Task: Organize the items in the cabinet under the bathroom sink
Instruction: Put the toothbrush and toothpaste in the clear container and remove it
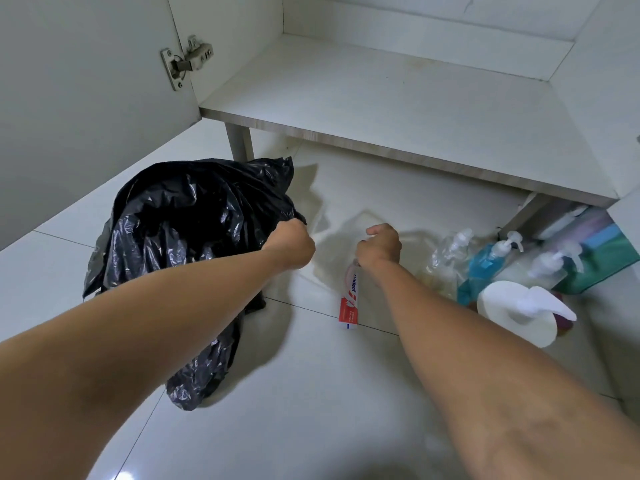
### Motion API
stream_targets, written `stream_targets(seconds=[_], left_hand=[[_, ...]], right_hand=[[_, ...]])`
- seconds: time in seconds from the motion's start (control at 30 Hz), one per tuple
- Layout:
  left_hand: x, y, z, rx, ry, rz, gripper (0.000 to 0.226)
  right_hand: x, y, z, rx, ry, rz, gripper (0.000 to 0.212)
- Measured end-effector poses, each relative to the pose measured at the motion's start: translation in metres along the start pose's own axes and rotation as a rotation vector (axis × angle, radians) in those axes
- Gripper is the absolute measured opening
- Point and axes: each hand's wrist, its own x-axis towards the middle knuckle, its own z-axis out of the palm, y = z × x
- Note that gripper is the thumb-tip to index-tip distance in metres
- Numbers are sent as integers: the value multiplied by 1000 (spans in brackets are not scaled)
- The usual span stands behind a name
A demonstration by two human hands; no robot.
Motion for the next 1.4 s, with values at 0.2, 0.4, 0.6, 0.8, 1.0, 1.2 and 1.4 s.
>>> stream_targets(seconds=[0.2,0.4,0.6,0.8,1.0,1.2,1.4], left_hand=[[-36,-32,-9,-48,-220,-57,18],[-63,-46,-9,-29,-334,-103,11],[-67,-40,-17,203,-253,-26,7],[-45,-15,-6,370,-126,160,41],[-26,-1,15,452,-74,189,45],[-18,-12,21,369,-41,137,53],[-14,-19,22,314,-60,144,55]], right_hand=[[-33,7,-5,-97,-276,29,33],[-56,13,-7,-353,-439,-62,14],[-54,8,-9,-443,-381,-120,14],[-38,8,-26,-462,-218,-68,17],[-36,37,-10,-462,-230,-63,26],[-35,41,-2,-480,-228,-17,35],[-35,43,5,-526,-225,32,35]])
